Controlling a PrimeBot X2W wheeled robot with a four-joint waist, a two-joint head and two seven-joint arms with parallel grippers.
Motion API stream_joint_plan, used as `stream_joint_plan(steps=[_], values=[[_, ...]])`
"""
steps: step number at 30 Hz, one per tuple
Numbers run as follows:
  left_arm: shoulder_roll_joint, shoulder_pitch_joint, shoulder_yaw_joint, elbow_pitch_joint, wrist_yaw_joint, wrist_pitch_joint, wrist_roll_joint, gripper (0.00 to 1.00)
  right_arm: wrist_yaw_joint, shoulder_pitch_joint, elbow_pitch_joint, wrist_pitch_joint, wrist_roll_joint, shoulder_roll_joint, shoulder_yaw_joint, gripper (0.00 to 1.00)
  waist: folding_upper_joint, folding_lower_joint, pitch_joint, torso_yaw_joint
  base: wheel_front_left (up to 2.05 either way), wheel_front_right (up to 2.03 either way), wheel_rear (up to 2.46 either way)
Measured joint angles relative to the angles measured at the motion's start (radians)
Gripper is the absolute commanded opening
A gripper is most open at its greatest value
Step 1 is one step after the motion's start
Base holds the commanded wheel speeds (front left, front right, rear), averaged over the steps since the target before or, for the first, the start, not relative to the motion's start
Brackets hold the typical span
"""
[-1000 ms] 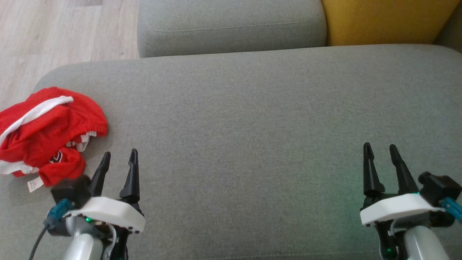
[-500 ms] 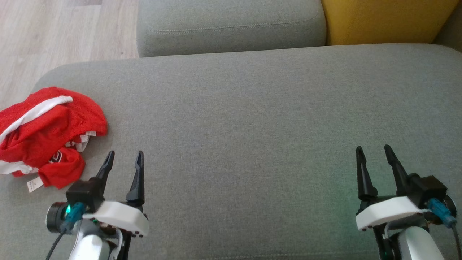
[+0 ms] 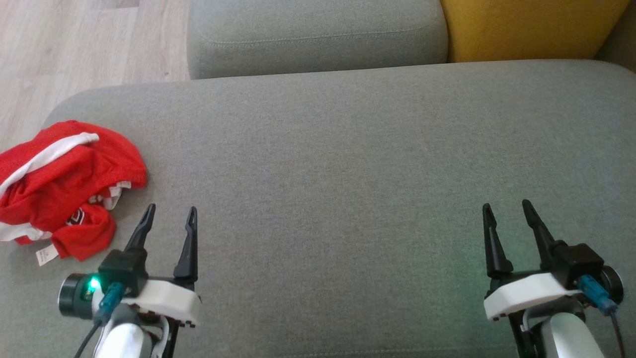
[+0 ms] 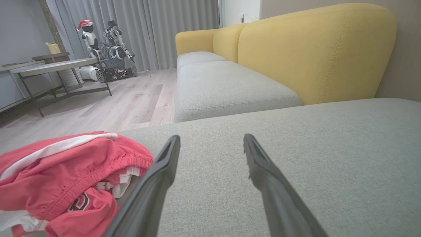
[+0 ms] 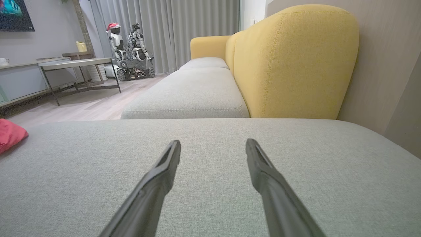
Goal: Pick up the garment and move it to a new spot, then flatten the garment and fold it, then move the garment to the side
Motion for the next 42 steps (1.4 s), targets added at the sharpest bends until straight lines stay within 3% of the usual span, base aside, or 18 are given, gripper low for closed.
stream_joint_plan(steps=[24, 31, 42], values=[[-0.038, 0.001, 0.042, 0.031, -0.035, 0.000, 0.009, 1.00, 0.000, 0.001, 0.000, -0.001, 0.036, 0.001, 0.004, 1.00, 0.0000, 0.0000, -0.001, 0.015, 0.00, 0.00, 0.00], [-0.055, 0.000, 0.058, 0.037, -0.045, 0.000, 0.009, 1.00, 0.000, 0.022, -0.058, 0.001, 0.044, 0.001, 0.019, 1.00, 0.0000, 0.0000, -0.001, 0.119, 0.00, 0.00, 0.00], [-0.048, 0.000, 0.112, 0.029, -0.042, 0.000, 0.009, 1.00, 0.000, 0.021, -0.108, 0.011, 0.052, 0.002, 0.070, 1.00, 0.0000, 0.0000, 0.004, 0.367, 0.00, 0.00, 0.00]])
